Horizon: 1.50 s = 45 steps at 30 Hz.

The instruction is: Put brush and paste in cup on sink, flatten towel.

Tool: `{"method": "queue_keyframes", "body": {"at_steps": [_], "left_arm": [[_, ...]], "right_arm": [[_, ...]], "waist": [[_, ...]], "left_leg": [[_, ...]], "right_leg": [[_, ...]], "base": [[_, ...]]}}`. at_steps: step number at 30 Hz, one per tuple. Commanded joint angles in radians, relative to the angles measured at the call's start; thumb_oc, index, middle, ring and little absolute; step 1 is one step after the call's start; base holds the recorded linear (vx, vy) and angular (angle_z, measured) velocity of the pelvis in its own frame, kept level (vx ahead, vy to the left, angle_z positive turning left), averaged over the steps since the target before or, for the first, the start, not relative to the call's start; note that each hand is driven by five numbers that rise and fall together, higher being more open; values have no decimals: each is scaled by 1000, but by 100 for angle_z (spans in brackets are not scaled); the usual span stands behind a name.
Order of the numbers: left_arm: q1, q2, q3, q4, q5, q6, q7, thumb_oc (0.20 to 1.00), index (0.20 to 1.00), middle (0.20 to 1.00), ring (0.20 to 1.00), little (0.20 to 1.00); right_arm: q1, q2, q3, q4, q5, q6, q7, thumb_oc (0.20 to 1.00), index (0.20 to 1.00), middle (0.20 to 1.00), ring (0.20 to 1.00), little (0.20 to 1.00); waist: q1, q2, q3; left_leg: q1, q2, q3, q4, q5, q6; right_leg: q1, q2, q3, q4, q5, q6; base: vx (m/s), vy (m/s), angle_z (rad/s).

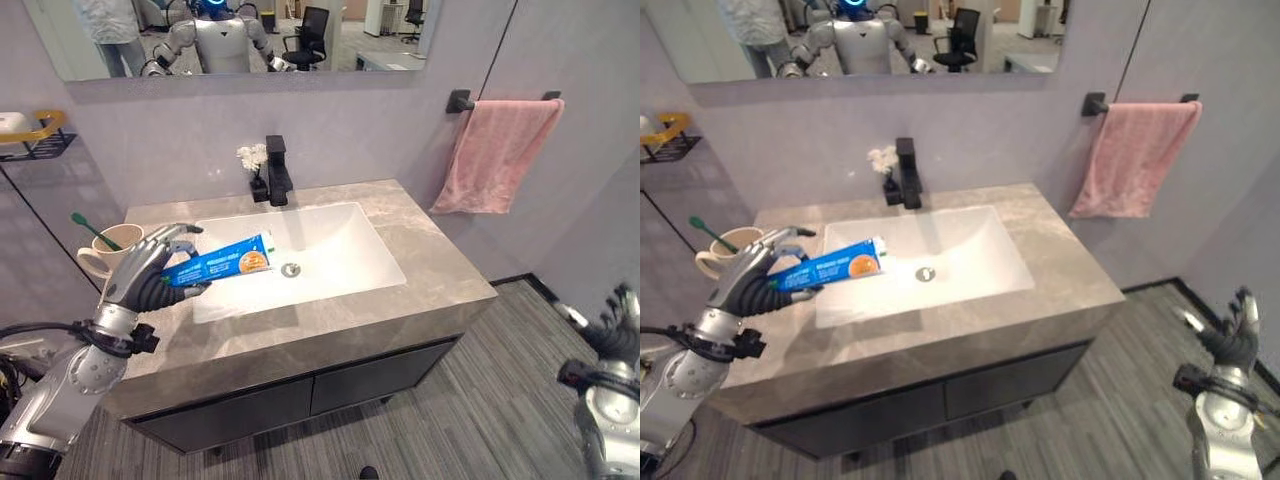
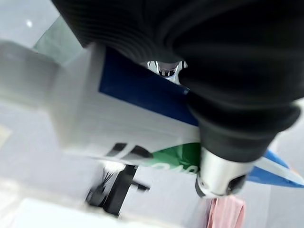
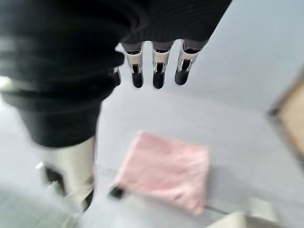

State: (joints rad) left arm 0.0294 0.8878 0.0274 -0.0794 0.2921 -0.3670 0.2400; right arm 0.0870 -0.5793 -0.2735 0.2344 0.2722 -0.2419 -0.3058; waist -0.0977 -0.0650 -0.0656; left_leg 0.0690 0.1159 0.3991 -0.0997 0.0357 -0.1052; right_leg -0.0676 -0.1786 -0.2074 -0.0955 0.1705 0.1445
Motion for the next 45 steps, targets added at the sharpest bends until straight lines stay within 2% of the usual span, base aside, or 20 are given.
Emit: {"method": "queue_keyframes", "body": {"at_steps": [1,5,6,7,9,11,12,13,15,18,20,25,37,45], "left_arm": [[-169,32,35,-52,1,-20,72,200,200,200,200,200],[-251,56,-8,-55,12,-15,91,200,200,200,200,200],[-252,57,-7,-54,13,-15,91,200,200,200,200,200],[-287,59,-27,-53,12,-9,101,200,200,200,200,200],[-324,62,-39,-46,15,1,115,200,200,200,200,200],[-372,56,-59,-41,22,15,134,200,200,200,200,200],[-376,58,-60,-38,23,16,136,200,200,200,200,200],[-427,56,-75,-38,30,27,152,200,200,200,200,200],[-456,58,-82,-37,31,31,159,200,200,200,200,200],[-561,56,-133,-18,33,52,198,200,200,200,200,200],[-573,56,-140,-16,37,56,201,200,200,200,200,200],[-629,65,-177,-15,56,60,222,200,200,200,200,200],[-655,64,-232,-29,71,61,241,200,200,200,200,200],[-631,33,-260,-39,65,60,234,200,200,200,200,200]], "right_arm": [[-146,-129,53,-110,-53,-60,24,1000,1000,1000,1000,1000],[-274,-146,196,-167,-5,-70,80,1000,1000,1000,1000,1000],[-278,-146,197,-165,-4,-70,80,1000,1000,1000,1000,1000],[-348,-142,282,-174,6,-56,103,1000,1000,1000,1000,1000],[-433,-136,356,-157,-33,-34,90,1000,1000,1000,1000,1000],[-512,-75,420,-119,-58,-11,51,1000,1000,1000,1000,1000],[-520,-72,425,-113,-61,-11,47,1000,1000,1000,1000,1000],[-583,-16,494,-109,-58,-1,55,1000,1000,1000,1000,1000],[-614,5,530,-115,-42,1,72,1000,1000,1000,1000,1000],[-725,118,663,-148,126,-17,146,1000,1000,1000,1000,1000],[-739,132,677,-160,153,-24,157,1000,1000,1000,1000,1000],[-793,242,738,-222,313,-64,208,1000,1000,1000,1000,1000],[-883,370,848,-304,479,-87,265,1000,1000,1000,1000,1000],[-922,446,878,-294,526,-94,257,1000,1000,1000,1000,1000]], "waist": [[8,20,-8],[27,17,-13],[25,16,-12],[38,14,-15],[45,15,-15],[57,19,-18],[56,18,-15],[66,19,-16],[68,19,-11],[83,20,-8],[85,19,-9],[97,21,-10],[119,13,-18],[132,4,-20]], "left_leg": [[-23,36,-113,12,-2,-11],[-15,39,-115,12,-4,-14],[-18,38,-115,12,1,-13],[-14,39,-119,12,2,-13],[-10,40,-121,12,3,-14],[-5,39,-125,12,4,-14],[-5,39,-125,12,3,-14],[-4,38,-126,12,6,-14],[-3,38,-127,12,8,-14],[1,38,-132,12,7,-15],[-4,36,-134,12,12,-13],[-6,32,-143,12,13,-11],[-6,23,-149,12,13,-8],[-8,23,-150,12,11,-7]], "right_leg": [[57,-51,-46,15,-15,73],[71,-50,-53,18,-27,70],[69,-51,-53,17,-22,68],[77,-51,-56,18,-28,64],[84,-50,-62,21,-34,61],[94,-51,-68,23,-37,59],[94,-51,-68,22,-37,59],[97,-52,-73,24,-39,56],[99,-51,-75,24,-40,55],[105,-53,-85,31,-47,51],[102,-55,-86,32,-45,49],[112,-62,-99,34,-51,48],[121,-72,-113,31,-50,46],[121,-69,-115,29,-51,43]], "base": [[-30,0,5],[-1,0,1],[-8,-5,6],[-22,-5,10],[6,-2,10],[14,5,8],[0,6,10],[-5,1,8],[-7,0,7],[1,-5,10],[4,5,11],[7,9,10],[1,1,1],[0,0,0]]}}
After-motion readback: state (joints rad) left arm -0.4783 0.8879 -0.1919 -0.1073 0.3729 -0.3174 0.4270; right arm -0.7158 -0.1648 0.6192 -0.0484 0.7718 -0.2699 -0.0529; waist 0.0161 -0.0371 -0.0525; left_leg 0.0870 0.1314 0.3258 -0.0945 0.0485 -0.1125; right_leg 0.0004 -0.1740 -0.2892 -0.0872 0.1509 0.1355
